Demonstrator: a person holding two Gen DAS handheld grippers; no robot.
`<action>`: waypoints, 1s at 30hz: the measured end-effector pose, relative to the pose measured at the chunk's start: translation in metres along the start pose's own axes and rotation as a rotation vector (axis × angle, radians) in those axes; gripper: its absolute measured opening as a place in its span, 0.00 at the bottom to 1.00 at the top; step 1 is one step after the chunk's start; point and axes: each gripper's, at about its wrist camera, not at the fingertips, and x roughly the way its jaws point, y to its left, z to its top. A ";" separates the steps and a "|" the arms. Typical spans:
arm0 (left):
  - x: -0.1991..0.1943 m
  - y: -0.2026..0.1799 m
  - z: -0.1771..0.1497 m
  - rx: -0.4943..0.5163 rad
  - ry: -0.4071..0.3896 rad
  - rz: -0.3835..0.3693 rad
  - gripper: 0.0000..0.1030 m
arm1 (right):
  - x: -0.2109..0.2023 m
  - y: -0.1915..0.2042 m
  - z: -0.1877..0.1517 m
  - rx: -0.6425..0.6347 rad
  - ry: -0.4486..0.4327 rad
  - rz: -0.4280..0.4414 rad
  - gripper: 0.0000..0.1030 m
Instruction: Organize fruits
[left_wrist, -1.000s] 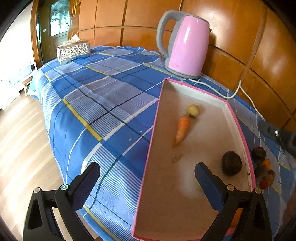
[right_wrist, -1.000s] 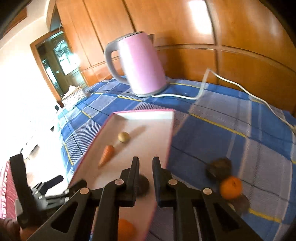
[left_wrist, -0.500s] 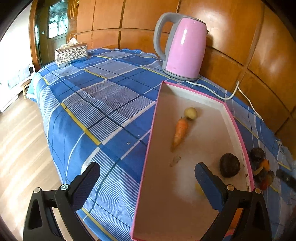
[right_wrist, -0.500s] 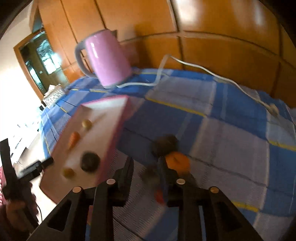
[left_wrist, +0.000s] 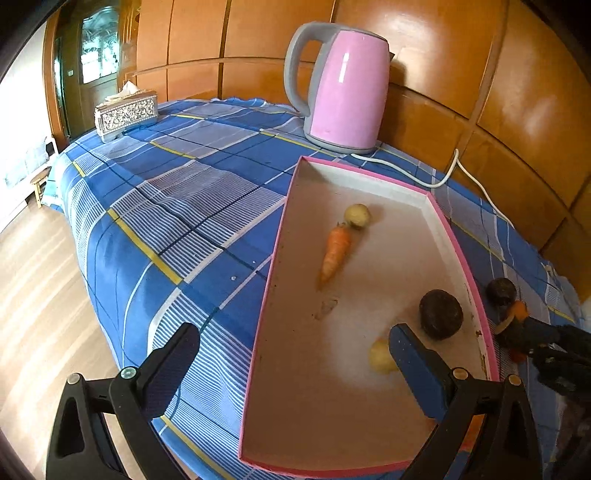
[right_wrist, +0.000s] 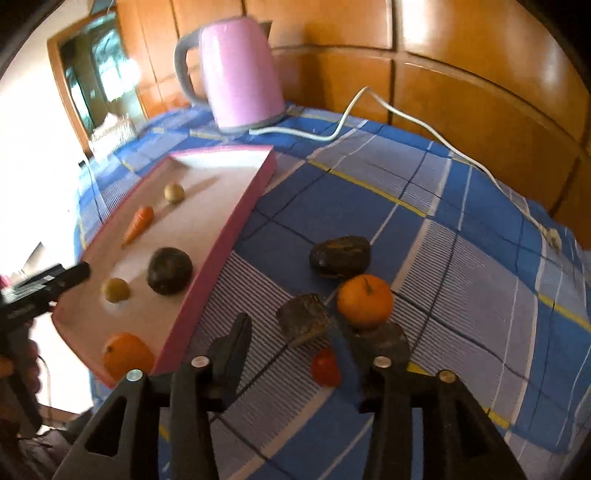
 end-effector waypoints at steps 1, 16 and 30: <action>0.001 0.000 0.000 -0.002 0.004 -0.002 1.00 | 0.005 0.004 0.001 -0.032 0.014 -0.028 0.46; -0.005 -0.001 0.004 -0.001 -0.023 -0.001 1.00 | 0.002 0.012 0.009 -0.129 -0.002 -0.128 0.37; -0.002 0.009 0.007 -0.028 -0.012 0.024 1.00 | 0.034 0.081 0.092 0.042 -0.072 0.229 0.38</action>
